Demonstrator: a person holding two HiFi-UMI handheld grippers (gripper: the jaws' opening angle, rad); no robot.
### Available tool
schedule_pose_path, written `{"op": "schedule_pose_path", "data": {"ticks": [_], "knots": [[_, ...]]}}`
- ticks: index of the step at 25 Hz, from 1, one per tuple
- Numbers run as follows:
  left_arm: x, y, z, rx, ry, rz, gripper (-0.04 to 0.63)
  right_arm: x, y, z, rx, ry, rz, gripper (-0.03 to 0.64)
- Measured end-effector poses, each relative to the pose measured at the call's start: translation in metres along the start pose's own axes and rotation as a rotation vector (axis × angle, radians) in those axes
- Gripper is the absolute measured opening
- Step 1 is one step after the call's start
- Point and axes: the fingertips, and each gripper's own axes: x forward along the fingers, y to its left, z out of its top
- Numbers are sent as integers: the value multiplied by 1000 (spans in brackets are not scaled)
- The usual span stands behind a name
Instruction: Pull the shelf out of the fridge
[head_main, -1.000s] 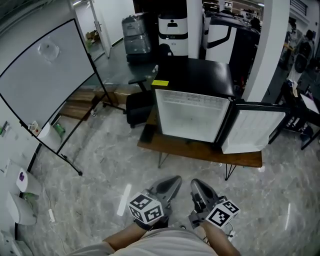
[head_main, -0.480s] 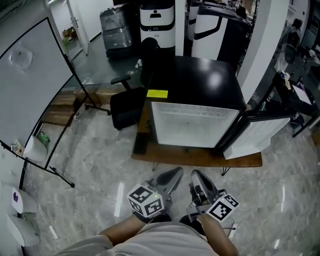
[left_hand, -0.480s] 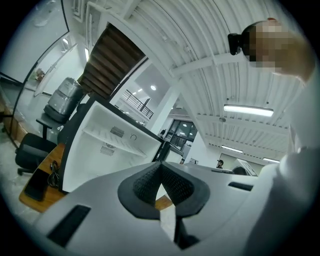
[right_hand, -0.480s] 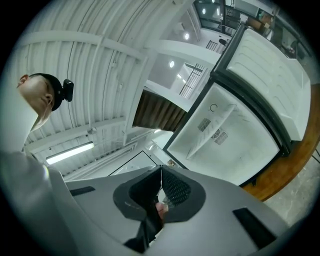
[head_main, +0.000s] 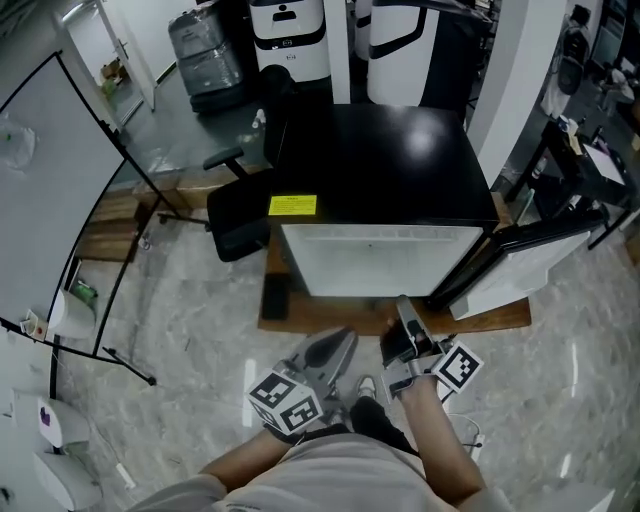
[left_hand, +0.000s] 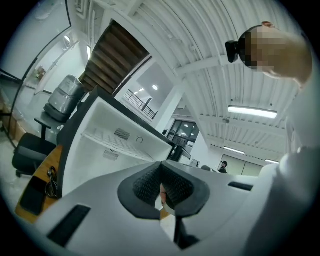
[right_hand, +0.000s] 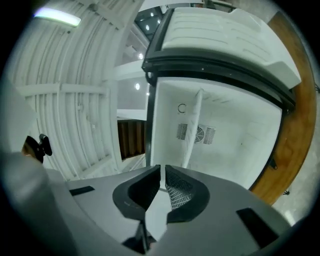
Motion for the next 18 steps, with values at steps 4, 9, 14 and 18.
{"op": "schedule_pose_path", "data": {"ticks": [4, 9, 14, 18], "knots": [[12, 18, 12, 37, -11, 42, 6, 31, -28, 20, 48, -24, -26, 23], [38, 33, 23, 47, -15, 75, 6, 65, -50, 36, 51, -8, -46, 25], [53, 47, 29, 49, -4, 101, 6, 90, -76, 49, 73, -15, -91, 27], [60, 58, 28, 42, 6, 124, 6, 106, -86, 55, 111, -28, -75, 64]]}}
